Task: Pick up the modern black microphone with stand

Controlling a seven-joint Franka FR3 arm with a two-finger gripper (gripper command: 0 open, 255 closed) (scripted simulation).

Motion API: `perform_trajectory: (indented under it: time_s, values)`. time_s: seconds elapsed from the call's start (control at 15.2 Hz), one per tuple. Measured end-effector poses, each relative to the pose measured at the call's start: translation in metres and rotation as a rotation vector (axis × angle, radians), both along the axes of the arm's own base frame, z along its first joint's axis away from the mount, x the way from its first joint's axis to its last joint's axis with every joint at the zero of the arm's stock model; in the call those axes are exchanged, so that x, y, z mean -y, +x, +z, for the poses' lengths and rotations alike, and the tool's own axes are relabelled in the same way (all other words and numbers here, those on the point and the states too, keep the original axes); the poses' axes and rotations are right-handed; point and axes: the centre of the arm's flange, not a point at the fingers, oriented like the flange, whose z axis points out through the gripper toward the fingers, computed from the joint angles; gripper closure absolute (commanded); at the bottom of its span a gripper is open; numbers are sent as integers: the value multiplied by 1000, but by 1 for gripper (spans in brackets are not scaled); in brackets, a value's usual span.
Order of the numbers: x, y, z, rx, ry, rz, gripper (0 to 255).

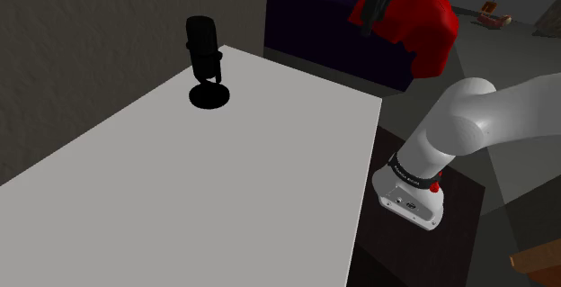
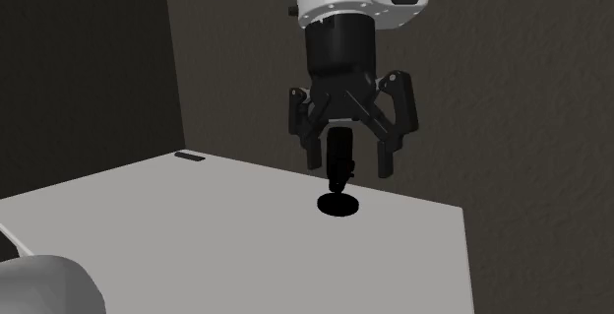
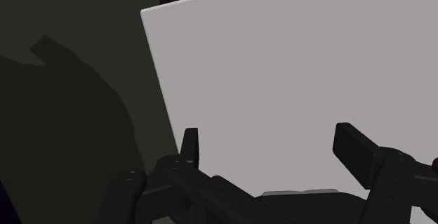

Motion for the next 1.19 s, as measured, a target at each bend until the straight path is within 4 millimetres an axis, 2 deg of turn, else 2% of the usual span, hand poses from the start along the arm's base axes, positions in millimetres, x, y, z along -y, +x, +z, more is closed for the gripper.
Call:
perform_trajectory:
  time_s: [0.07, 0.26, 0.79, 1.19]
  values:
    - [0, 0, 0, 0, 0, 0, 0]
    - [-14, 18, -4, 4, 10, 8, 0]
    - [-75, 98, -16, 22, 52, 38, 0]
    - [-121, 151, -25, 36, 83, 60, 0]
